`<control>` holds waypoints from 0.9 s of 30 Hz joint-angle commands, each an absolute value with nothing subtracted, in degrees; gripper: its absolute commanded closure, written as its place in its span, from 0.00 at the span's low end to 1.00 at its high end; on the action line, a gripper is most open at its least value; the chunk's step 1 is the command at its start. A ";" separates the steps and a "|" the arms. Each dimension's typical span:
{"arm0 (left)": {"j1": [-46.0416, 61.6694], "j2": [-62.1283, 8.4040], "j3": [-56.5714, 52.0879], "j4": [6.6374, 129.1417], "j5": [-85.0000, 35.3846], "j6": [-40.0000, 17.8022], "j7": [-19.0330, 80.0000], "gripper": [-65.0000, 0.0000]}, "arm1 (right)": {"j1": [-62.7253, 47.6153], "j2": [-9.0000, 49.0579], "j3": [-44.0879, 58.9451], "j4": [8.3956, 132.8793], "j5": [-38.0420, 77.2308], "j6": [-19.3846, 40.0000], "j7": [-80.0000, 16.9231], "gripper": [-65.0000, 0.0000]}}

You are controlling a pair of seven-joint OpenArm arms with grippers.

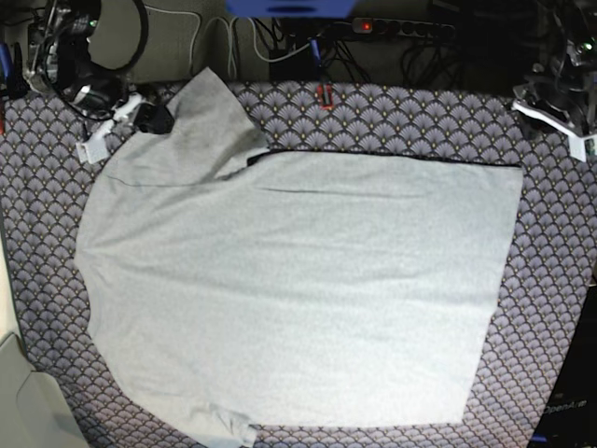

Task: Fold the T-shirt properly
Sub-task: 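Move the right gripper down to the shirt's shoulder corner by the sleeve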

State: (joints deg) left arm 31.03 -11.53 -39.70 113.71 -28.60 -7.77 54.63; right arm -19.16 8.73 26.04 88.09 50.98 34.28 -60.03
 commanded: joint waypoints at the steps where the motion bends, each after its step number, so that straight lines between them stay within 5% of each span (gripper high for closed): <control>1: 31.16 -12.00 -40.04 114.59 -28.97 -7.96 53.67 0.66 | -19.65 9.10 26.24 89.80 51.12 34.33 -60.09 0.74; 27: 30.99 -12.00 -40.22 114.59 -28.97 -7.96 53.67 0.66 | -19.47 7.60 29.41 83.47 50.95 34.15 -60.18 0.75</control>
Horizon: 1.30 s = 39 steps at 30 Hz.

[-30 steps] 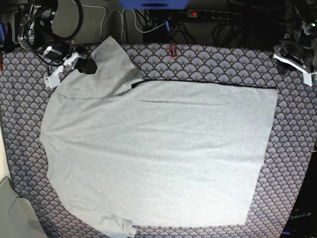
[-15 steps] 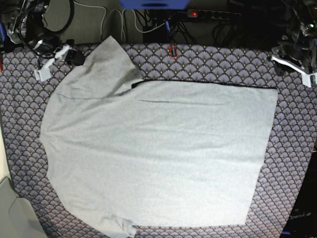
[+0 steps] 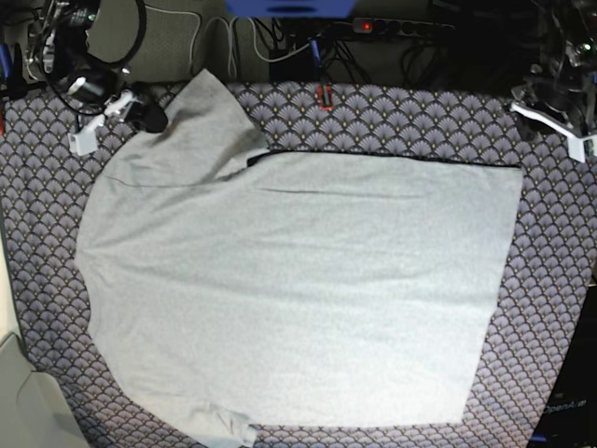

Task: Fold the T-shirt properly
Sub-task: 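Move the right gripper down to the shirt's shoulder corner by the sleeve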

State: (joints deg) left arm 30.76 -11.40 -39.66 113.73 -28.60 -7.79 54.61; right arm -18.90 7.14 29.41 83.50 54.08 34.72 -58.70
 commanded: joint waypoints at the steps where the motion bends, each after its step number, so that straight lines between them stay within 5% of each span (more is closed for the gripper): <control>1: 30.99 -12.00 -40.22 114.59 -28.97 -7.96 53.67 0.66 | -19.30 7.69 29.32 83.21 50.95 34.15 -60.18 0.75; 39: 30.37 -11.82 -39.87 114.59 -28.97 -7.96 53.67 0.66 | -23.69 4.88 28.70 82.95 51.03 30.73 -57.63 0.75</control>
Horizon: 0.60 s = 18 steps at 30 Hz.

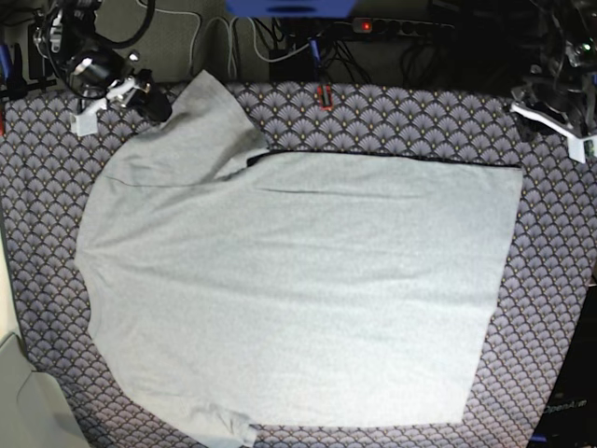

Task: Fold the T-shirt properly
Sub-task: 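Move the right gripper down to the shirt's shoulder corner by the sleeve, then move the left gripper down to the shirt's shoulder corner by the collar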

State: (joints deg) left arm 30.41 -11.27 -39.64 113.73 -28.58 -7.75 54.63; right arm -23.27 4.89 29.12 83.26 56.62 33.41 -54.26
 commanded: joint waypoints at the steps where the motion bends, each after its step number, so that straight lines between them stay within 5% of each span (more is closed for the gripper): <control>1: 30.37 -11.82 -39.96 114.59 -28.97 -7.96 53.67 0.66 | -22.73 4.62 28.62 82.86 51.03 30.73 -58.15 0.75; 13: 30.37 -11.82 -40.22 114.15 -28.97 -7.96 53.67 0.66 | -19.82 3.74 28.53 82.59 51.03 30.81 -58.24 0.76; 18: 27.12 -11.82 -39.87 110.02 -28.79 -7.96 53.67 0.66 | -20.09 3.74 28.44 82.51 51.03 30.81 -58.24 1.00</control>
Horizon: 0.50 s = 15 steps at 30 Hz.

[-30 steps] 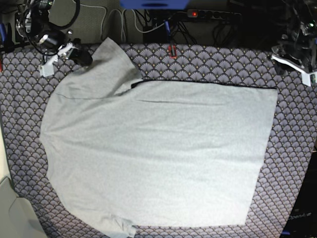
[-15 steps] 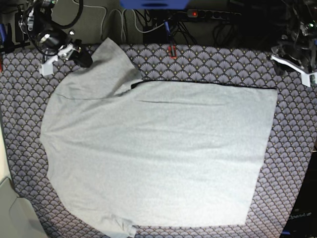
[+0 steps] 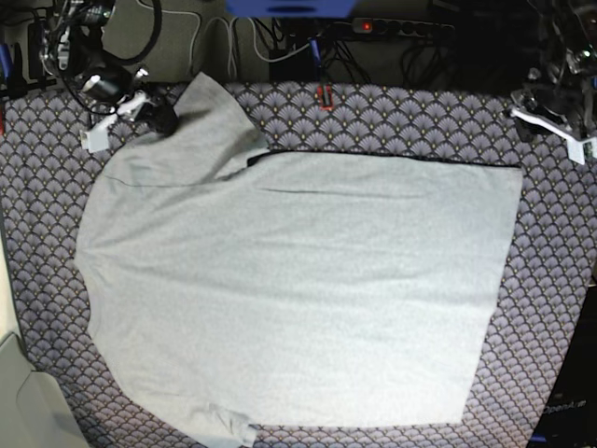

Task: Fold the T-shirt properly
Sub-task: 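Move the left gripper down to the shirt's shoulder corner by the collar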

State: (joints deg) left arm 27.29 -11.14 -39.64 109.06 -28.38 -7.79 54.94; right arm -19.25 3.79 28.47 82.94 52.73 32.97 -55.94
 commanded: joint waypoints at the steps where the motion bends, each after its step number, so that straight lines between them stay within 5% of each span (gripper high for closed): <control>1: 26.15 -11.82 -39.87 108.35 -28.88 -7.96 53.67 0.66 | -20.18 3.74 28.44 82.51 51.03 30.81 -58.24 1.00; 15: 11.82 -11.91 -40.22 97.10 -28.97 -8.04 53.14 0.66 | -20.35 4.88 28.44 82.51 50.95 30.81 -58.24 1.00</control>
State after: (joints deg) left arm 12.25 -11.09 -39.81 96.18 -28.58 -7.92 53.98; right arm -19.55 4.58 28.32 82.87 53.39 32.95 -56.23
